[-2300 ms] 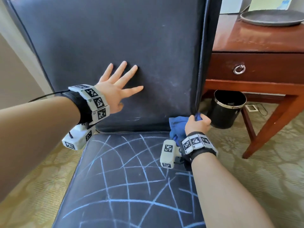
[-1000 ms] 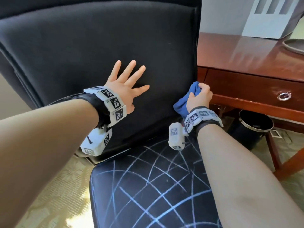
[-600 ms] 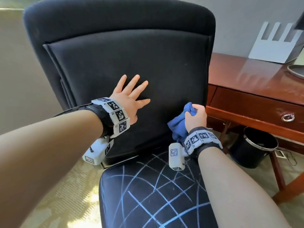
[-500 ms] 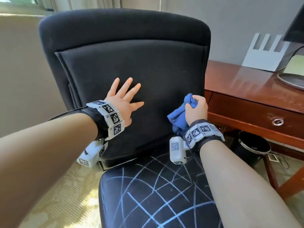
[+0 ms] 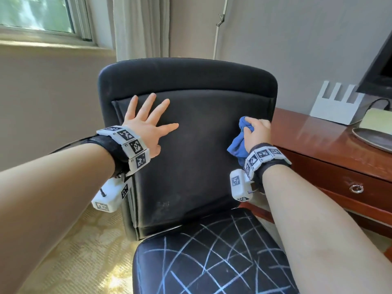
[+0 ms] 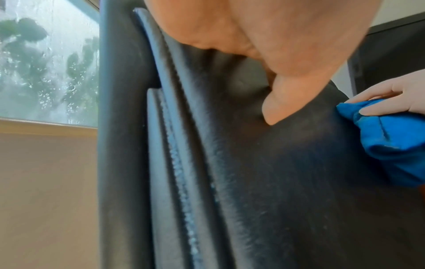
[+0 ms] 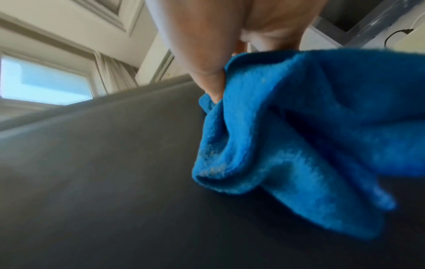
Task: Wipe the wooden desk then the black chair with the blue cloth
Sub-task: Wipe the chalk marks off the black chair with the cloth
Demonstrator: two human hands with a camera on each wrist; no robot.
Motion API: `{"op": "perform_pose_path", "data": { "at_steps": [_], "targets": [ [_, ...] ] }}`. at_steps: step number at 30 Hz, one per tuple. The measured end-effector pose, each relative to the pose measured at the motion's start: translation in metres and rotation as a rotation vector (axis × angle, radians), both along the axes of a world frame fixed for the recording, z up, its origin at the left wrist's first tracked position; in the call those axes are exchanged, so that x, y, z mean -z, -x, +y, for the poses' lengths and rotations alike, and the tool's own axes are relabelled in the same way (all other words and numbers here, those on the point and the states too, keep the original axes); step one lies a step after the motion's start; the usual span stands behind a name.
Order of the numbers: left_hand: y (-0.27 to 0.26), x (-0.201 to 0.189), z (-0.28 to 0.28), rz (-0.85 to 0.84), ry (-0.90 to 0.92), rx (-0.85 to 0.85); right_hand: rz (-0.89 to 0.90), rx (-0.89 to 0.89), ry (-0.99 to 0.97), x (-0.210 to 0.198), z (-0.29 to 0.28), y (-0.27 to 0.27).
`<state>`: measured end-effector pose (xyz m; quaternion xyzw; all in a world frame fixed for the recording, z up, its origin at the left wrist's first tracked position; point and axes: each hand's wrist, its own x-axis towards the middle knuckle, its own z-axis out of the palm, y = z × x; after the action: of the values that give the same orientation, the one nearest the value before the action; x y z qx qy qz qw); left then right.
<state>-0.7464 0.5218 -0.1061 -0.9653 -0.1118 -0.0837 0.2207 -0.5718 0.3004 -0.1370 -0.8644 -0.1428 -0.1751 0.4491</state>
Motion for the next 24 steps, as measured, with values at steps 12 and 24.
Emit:
{"op": "perform_pose_path", "data": {
  "at_steps": [12, 24],
  "targets": [
    [0.014, -0.02, 0.039, -0.121, -0.039, 0.131, 0.101, 0.039, 0.165, 0.009, 0.028, 0.02],
    [0.049, -0.014, 0.082, -0.179, 0.071, 0.304, -0.112, -0.158, 0.305, 0.006, 0.082, 0.108]
  ]
}}
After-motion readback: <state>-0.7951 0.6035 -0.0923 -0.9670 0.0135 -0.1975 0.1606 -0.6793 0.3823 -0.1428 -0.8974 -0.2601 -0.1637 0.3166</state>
